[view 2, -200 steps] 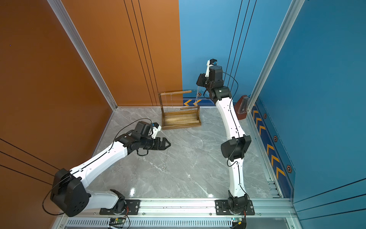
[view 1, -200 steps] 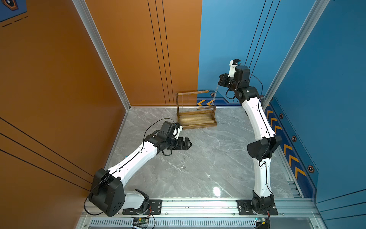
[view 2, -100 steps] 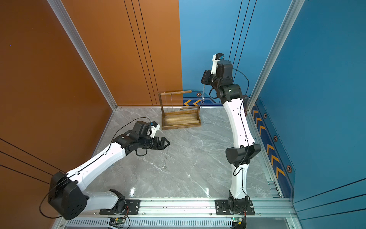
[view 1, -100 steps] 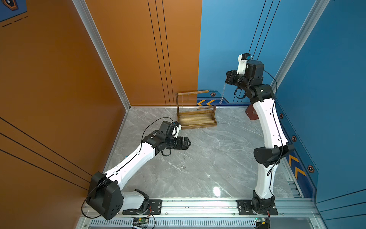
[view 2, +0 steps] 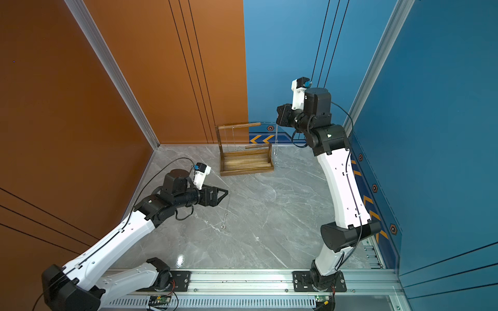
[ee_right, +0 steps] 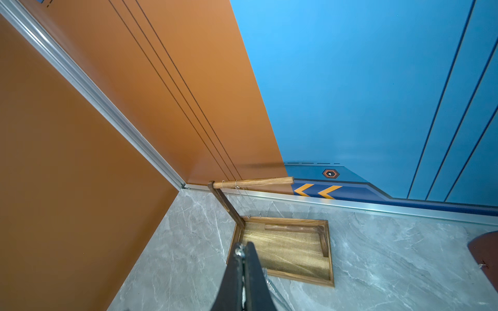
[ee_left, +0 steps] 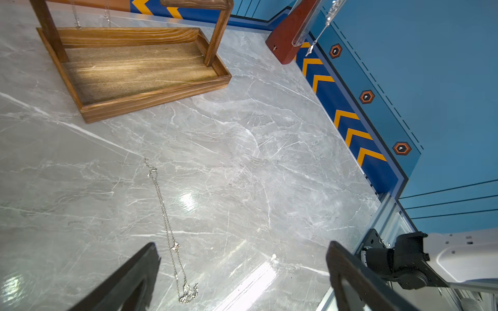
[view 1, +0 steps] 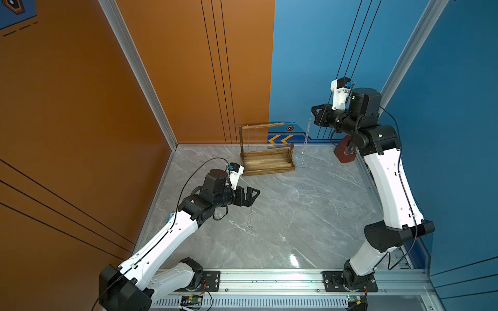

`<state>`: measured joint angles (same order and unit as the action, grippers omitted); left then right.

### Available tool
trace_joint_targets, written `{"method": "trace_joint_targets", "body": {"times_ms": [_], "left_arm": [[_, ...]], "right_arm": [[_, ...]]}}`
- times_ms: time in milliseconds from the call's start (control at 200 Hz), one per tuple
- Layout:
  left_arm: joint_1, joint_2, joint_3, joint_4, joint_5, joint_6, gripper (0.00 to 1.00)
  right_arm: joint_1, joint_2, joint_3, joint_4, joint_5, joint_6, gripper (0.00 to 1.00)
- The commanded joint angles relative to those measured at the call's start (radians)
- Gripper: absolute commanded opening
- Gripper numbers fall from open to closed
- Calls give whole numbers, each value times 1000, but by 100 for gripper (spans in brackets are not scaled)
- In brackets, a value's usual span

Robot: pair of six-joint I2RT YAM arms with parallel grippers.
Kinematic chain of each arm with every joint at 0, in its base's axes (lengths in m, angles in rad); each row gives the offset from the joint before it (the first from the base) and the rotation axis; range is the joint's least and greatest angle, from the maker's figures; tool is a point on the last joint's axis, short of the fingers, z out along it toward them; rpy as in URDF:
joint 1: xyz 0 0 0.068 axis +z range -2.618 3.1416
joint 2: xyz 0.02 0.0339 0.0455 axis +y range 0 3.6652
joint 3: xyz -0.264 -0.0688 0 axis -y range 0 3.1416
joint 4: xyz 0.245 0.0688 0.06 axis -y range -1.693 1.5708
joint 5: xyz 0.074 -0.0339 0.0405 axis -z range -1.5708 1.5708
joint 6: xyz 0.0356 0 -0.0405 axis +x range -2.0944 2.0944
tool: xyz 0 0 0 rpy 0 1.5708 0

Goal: Take the necklace off the jewelry display stand
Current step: Take off the necklace from the stand.

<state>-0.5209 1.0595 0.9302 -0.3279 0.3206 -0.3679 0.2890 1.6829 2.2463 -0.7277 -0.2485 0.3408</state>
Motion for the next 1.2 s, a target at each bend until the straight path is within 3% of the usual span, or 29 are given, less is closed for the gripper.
{"method": "trace_joint_targets", "body": {"times_ms": [0,345,545,721,976,1196], "left_arm": [[-27,-42,-30,82,70,61,98],[-48,-110,-20,167,62,84,100],[-105,-80,49,169,117,92,80],[-212,-63,76,257,117,114,79],[-258,36,177,311,113,116,77],[-263,152,279,309,186,119,73]], "right_arm": [[28,-85,-60,-24,-38,6,0],[168,-269,-293,-22,13,-15,0],[242,-350,-378,-21,42,-21,0],[275,-411,-433,-21,51,-20,0],[285,-465,-507,-21,48,-18,0],[291,-466,-525,-21,31,-16,0]]}}
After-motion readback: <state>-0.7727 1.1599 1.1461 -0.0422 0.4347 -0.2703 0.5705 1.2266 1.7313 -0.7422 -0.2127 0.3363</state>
